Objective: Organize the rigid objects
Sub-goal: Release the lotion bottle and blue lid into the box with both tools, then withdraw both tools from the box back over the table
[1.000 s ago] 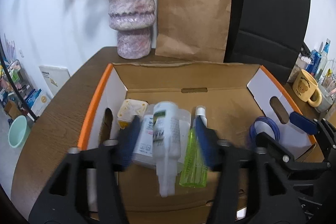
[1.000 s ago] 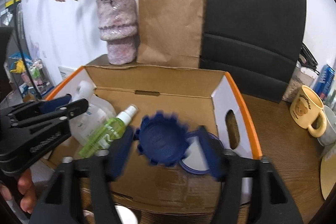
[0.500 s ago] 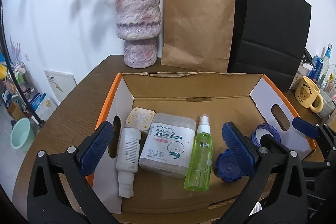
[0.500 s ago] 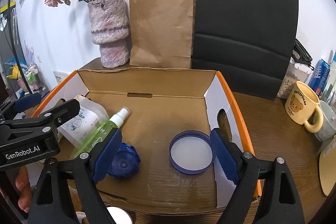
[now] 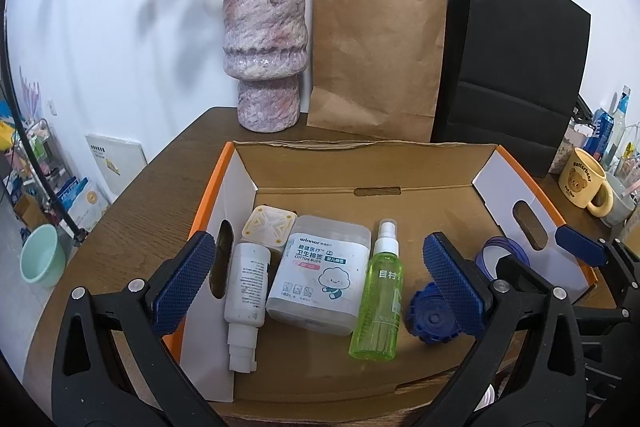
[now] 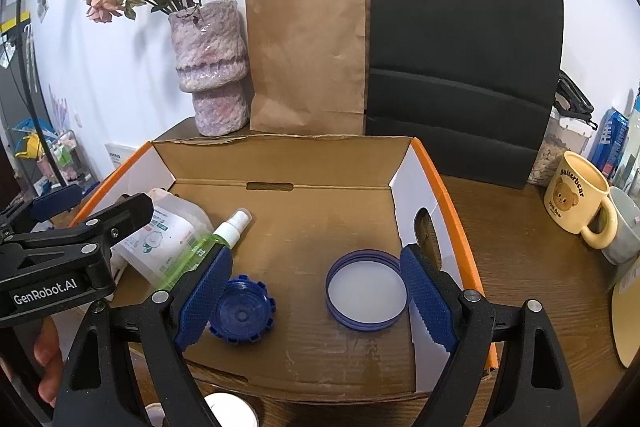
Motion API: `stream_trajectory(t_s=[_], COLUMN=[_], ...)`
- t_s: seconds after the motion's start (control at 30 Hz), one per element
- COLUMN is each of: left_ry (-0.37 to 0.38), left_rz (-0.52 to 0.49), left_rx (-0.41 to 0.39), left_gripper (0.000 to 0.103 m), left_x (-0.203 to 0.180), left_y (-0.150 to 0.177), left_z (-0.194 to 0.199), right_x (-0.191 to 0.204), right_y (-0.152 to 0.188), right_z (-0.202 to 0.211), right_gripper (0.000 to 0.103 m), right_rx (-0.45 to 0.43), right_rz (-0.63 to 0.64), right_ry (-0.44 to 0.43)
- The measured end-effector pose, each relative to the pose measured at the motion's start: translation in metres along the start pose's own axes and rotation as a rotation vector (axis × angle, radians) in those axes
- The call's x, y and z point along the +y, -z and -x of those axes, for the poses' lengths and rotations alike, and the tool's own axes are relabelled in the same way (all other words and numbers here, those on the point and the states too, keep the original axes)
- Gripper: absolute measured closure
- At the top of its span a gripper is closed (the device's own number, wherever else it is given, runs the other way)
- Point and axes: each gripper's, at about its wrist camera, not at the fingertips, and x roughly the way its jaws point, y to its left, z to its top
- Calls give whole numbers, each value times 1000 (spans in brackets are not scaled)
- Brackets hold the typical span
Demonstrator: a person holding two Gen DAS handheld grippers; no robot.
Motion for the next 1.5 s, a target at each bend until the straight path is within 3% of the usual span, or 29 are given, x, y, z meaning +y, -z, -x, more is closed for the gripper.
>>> stream_trajectory(t_s=[0.97,1.5], left_ry=[14,17], left_rz=[-19,-26], left_rx=[-29,-16], left_gripper=[0,0], left_x=[0,6], left_y=[26,52], left_z=[40,65], right_x=[-3,13], right_y=[30,64], right_z=[51,78], right_gripper=[13,13], right_rx=[-67,-52], right_rz=[32,68], right_ry=[24,24])
